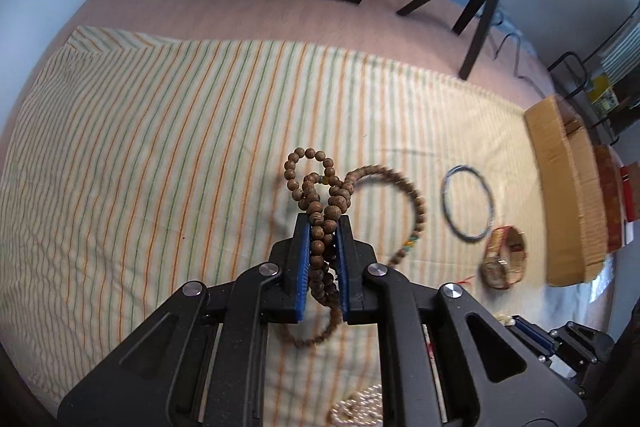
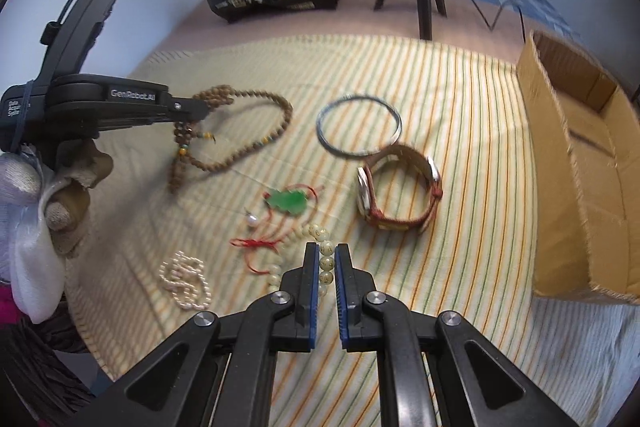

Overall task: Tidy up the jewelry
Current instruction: 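Carry the necklace and bracelet into the cardboard box and open both tools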

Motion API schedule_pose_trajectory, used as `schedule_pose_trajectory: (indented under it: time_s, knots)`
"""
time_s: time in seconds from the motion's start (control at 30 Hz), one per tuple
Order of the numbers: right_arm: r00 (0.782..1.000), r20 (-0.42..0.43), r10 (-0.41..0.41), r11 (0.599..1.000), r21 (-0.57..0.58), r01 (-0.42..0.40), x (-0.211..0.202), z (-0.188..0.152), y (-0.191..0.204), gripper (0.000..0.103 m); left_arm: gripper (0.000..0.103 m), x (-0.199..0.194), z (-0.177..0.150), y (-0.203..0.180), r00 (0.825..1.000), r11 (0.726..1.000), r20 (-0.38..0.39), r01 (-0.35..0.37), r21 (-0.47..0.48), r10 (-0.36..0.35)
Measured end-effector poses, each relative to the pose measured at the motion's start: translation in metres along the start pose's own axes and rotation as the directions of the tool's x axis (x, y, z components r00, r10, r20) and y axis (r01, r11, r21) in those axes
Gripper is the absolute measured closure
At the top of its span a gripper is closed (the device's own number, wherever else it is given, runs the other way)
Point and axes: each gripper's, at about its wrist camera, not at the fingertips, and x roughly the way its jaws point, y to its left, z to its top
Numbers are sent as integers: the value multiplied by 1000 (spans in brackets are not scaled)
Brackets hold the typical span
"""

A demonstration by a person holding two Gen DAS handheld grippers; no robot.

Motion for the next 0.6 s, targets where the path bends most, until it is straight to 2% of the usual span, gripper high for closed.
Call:
schedule_pose_trajectory:
  time_s: [0.27, 0.43, 0.6]
  knots:
    - [996, 91, -2, 1000, -30, 4, -30, 10, 8, 98, 93, -41, 8, -9, 994, 997, 83, 76, -3, -75]
    - [987, 157, -9, 1000, -12, 12, -54, 16, 0, 98, 93, -70, 14, -20, 981, 994, 158, 110, 26, -113]
    - [973, 225, -42, 999, 16, 39, -80, 23, -15, 98, 93, -90, 17, -35, 967, 987, 196, 155, 47, -161]
